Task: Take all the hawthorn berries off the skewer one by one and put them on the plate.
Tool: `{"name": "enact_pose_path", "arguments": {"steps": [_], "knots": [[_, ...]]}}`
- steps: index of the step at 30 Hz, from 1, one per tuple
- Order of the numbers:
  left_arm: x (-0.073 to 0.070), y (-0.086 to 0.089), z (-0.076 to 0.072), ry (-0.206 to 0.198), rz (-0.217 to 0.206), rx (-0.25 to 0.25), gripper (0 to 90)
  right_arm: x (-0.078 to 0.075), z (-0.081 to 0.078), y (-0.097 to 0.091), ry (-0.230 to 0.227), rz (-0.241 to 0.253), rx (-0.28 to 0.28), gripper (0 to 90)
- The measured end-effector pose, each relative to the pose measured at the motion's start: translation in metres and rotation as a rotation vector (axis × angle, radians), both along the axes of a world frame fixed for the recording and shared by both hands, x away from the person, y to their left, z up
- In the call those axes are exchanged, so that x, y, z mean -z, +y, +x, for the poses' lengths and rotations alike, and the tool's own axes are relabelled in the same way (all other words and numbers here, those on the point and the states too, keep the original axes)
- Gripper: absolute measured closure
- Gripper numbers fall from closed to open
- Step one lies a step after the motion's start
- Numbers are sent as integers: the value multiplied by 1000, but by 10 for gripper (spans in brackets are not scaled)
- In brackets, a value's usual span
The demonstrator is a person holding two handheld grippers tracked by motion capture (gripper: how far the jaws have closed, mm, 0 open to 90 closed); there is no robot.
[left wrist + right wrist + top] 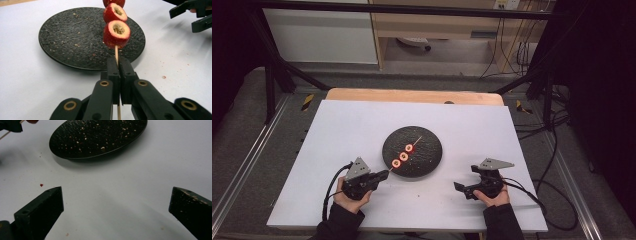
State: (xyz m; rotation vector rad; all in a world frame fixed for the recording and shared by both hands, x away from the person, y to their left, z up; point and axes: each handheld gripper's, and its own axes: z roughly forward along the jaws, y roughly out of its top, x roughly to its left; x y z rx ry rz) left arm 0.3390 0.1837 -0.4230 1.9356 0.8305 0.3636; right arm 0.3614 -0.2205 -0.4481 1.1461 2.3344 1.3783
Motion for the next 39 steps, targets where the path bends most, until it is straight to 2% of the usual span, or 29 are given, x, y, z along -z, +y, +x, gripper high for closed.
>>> {"name": "enact_pose_path", "arguments": {"steps": [4,6,13,24,30,33,34,35,39], "knots": [[2,-2,-3,2,6,16,883,-2,0,11,-4,-6,-11,5],[3,-3,-4,4,5,22,883,-3,-1,16,-7,6,-13,5],[3,-4,-6,-2,-4,21,883,-8,1,32,-10,5,-11,5],[3,-7,-9,-18,-2,36,883,-26,6,58,-24,39,-23,14],[4,-10,-11,-21,2,45,883,-38,15,77,-36,78,-23,51],[4,-11,-11,-22,4,47,883,-43,23,90,-29,122,-20,98],[4,-11,-11,-23,5,49,883,-43,23,90,-29,122,-20,98],[5,-11,-11,-22,6,52,883,-45,27,95,-21,147,-11,130],[4,-12,-12,-30,10,54,883,-46,35,101,-3,189,3,214]]}}
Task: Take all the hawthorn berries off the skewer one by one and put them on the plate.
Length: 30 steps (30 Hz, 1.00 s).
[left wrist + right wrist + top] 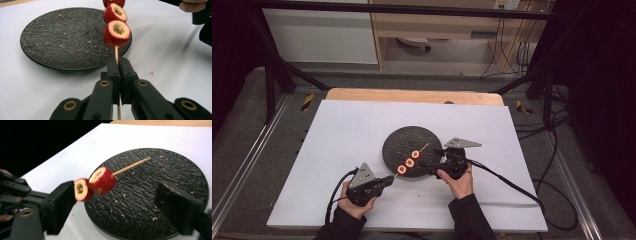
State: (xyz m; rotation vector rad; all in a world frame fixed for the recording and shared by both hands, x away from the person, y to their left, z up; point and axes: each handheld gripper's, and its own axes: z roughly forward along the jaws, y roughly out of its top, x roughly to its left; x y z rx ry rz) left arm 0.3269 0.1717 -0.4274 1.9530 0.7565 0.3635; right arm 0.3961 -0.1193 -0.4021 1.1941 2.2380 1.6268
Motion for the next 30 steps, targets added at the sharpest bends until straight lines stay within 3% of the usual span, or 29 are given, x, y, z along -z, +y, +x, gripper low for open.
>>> {"name": "enact_pose_path", "arguments": {"steps": [4,19,24,30], "knots": [[0,-1,-1,-3,-5,1,883,1,6,4,24,45,0,303],[0,-5,-4,-24,-8,15,883,4,11,8,104,105,-56,591],[-1,-4,-5,-29,-14,18,883,1,11,7,111,121,-62,611],[-4,-2,-6,-43,-25,13,883,-7,14,1,85,141,-18,613]]}}
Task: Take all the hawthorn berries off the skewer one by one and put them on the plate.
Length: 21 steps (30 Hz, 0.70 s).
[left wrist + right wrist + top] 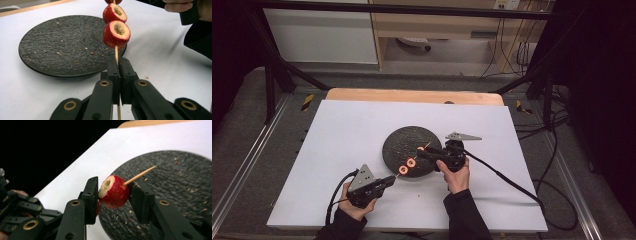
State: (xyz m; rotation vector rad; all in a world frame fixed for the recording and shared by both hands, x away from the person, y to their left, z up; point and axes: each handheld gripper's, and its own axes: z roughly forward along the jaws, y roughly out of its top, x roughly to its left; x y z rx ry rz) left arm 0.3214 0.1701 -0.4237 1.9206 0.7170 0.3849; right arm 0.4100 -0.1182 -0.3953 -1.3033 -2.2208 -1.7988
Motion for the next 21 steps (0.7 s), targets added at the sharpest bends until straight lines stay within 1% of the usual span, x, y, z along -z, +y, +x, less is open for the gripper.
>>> {"name": "enact_pose_path", "arguments": {"steps": [8,13,15,16,17,18,20,21], "knots": [[-2,3,0,-8,-11,-5,883,-16,11,-15,-29,-5,64,614],[-1,4,2,-2,-10,-11,883,-23,21,-24,-44,-11,102,615],[-1,5,2,-1,-11,-15,883,-24,23,-26,-46,-17,112,614],[0,5,3,2,-11,-17,883,-24,26,-28,-51,-28,125,614],[0,6,3,3,-13,-21,883,-24,26,-28,-51,-28,125,614],[0,8,4,6,-17,-26,883,-22,29,-28,-49,-38,135,614],[0,8,5,7,-21,-30,883,-17,31,-27,-41,-50,139,614],[0,9,5,6,-23,-34,883,-17,31,-27,-41,-50,139,614]]}}
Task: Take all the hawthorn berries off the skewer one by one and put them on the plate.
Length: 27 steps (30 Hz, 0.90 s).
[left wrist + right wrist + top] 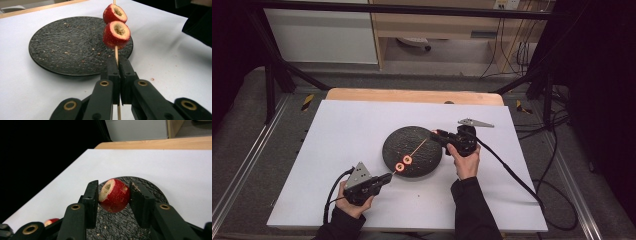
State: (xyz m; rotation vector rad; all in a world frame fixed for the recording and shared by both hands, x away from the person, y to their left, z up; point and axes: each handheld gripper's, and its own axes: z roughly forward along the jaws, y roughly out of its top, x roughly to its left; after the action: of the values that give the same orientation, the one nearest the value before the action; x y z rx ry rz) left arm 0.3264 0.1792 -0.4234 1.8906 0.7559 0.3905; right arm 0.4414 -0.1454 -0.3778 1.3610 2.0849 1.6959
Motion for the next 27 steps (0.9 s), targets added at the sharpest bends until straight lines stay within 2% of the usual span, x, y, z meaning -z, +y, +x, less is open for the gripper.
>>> {"name": "enact_pose_path", "arguments": {"steps": [1,2,3,7,13,18,24,27], "knots": [[0,1,0,1,0,-6,883,7,3,2,16,-17,2,614],[0,1,0,1,0,-6,883,7,3,2,16,-17,2,614],[0,2,1,3,-1,-10,883,16,4,6,37,-35,-5,614],[0,3,2,5,-3,-14,883,36,6,18,75,-81,-27,613],[0,3,2,6,-2,-15,883,60,8,30,113,-130,-43,612],[0,2,2,8,-1,-15,883,69,8,34,120,-161,-51,611],[1,1,2,8,4,-12,883,72,7,35,121,-183,-55,592],[1,1,2,8,3,-13,883,67,4,33,105,-176,-64,511]]}}
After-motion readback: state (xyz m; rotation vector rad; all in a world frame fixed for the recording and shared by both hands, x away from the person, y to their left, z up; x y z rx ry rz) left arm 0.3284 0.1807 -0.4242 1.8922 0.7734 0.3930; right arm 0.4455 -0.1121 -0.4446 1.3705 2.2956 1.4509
